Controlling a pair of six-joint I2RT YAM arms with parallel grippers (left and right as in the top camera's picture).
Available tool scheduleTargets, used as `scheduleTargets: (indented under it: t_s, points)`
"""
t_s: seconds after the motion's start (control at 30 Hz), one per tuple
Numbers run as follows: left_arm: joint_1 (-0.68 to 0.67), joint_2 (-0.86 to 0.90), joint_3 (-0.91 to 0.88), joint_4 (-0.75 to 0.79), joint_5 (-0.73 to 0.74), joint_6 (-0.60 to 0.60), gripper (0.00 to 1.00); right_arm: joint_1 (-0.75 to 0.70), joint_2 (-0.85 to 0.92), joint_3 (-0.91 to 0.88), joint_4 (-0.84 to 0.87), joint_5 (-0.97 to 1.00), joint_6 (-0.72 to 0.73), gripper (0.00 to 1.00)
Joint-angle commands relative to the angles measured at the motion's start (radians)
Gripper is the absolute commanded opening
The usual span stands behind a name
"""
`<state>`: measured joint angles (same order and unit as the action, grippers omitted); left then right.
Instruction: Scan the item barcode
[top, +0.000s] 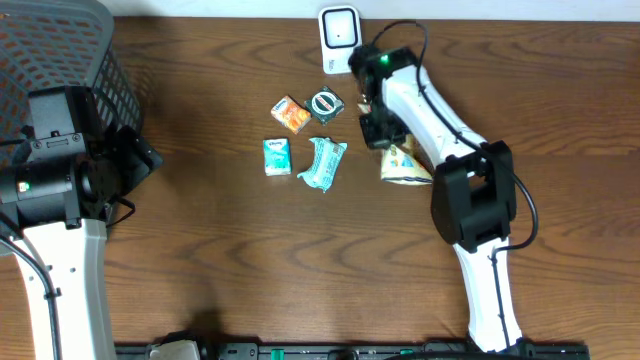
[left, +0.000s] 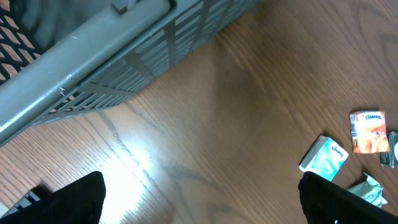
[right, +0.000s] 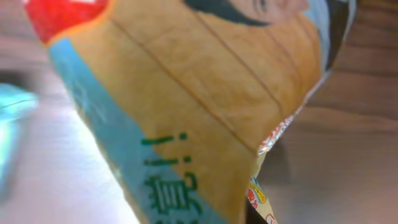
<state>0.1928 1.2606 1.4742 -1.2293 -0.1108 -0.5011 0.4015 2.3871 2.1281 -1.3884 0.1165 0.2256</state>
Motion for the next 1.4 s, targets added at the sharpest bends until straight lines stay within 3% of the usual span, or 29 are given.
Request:
scheduleTargets:
  t_s: [0.0, 0.3, 0.5, 0.73, 0.87, 1.03, 1.23, 1.37]
  points:
    - [0.003, 0.0, 0.002, -0.001, -0.003, -0.01, 0.97, -0.034, 0.012, 0.113, -0.033, -0.332, -0.105, 0.01]
    - [0.003, 0.0, 0.002, -0.001, -0.003, -0.01, 0.98, -0.197, 0.013, 0.167, -0.079, -1.045, -0.367, 0.01]
    - [0.003, 0.0, 0.002, -0.001, -0.003, -0.01, 0.98, -0.283, 0.013, 0.085, -0.085, -1.204, -0.412, 0.01]
    - [0.003, 0.0, 0.002, -0.001, -0.003, -0.01, 0.97, -0.295, 0.013, -0.198, 0.034, -1.302, -0.454, 0.01]
    - [0.003, 0.0, 0.002, -0.001, -0.003, -0.01, 0.97, -0.317, 0.013, -0.298, 0.156, -1.26, -0.379, 0.01]
    - [0.003, 0.0, 0.002, -0.001, -0.003, -0.01, 0.98, -0.378, 0.01, -0.265, 0.162, -0.949, -0.19, 0.11]
    - [0.003, 0.0, 0.002, -0.001, -0.003, -0.01, 0.98, -0.449, 0.006, -0.098, -0.013, -0.616, -0.169, 0.29]
    - [0.003, 0.0, 0.002, -0.001, -0.003, -0.01, 0.98, -0.463, 0.006, 0.047, -0.143, -0.472, -0.166, 0.55]
